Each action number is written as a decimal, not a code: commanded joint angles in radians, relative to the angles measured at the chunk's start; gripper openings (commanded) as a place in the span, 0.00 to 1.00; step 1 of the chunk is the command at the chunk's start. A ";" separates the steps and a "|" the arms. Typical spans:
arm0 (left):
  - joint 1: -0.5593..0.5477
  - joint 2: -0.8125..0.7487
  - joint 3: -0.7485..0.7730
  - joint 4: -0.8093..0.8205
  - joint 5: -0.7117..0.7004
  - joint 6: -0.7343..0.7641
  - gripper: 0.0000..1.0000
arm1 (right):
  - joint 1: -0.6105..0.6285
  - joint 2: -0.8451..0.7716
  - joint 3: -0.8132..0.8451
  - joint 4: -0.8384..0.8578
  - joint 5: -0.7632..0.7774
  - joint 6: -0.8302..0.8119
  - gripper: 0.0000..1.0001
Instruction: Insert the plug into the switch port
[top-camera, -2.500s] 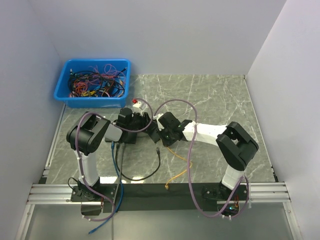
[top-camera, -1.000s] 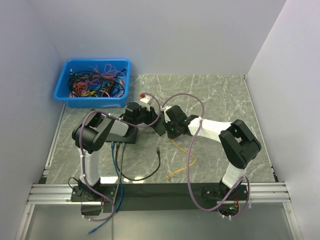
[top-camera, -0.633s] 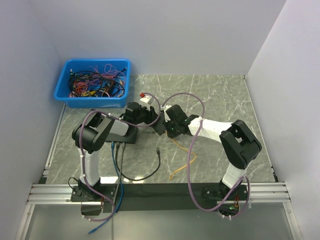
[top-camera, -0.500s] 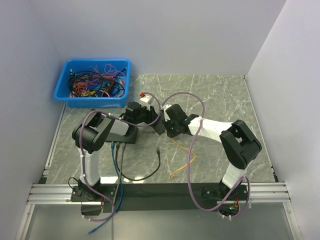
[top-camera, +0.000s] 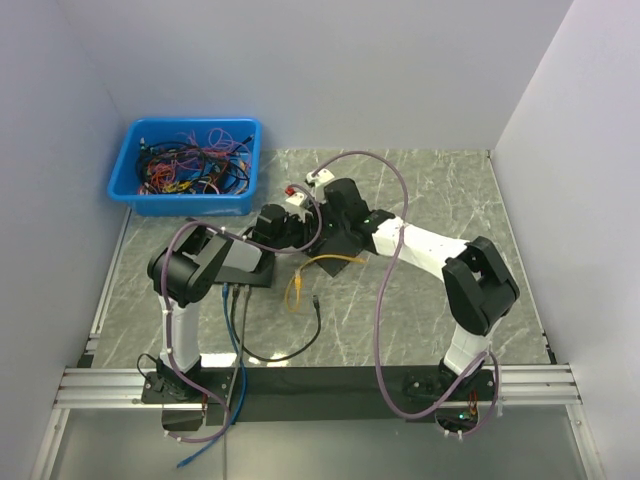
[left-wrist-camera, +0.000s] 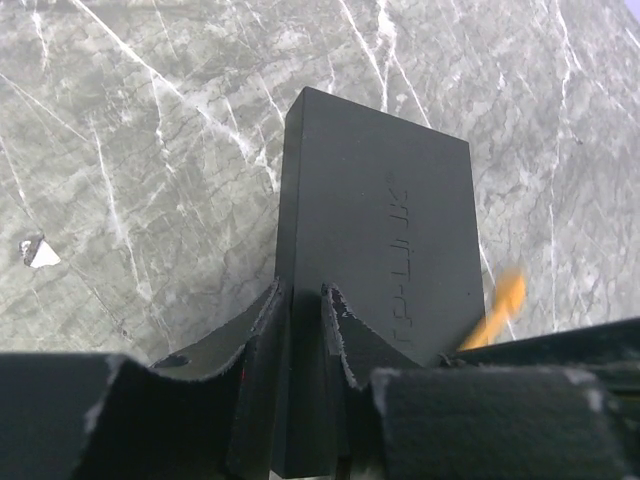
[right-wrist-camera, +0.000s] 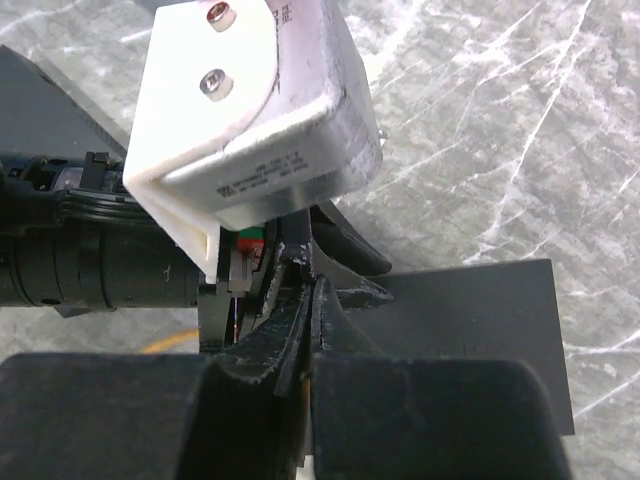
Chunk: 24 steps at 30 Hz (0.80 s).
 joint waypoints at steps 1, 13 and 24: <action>-0.090 0.050 -0.047 -0.211 0.171 0.052 0.27 | 0.000 -0.009 -0.028 0.322 0.021 0.016 0.00; -0.044 0.009 -0.110 -0.127 0.115 -0.037 0.41 | -0.001 -0.253 -0.224 0.064 0.462 0.354 0.80; -0.027 -0.092 -0.179 -0.096 0.004 -0.080 0.45 | -0.044 -0.463 -0.450 -0.106 0.294 0.535 0.82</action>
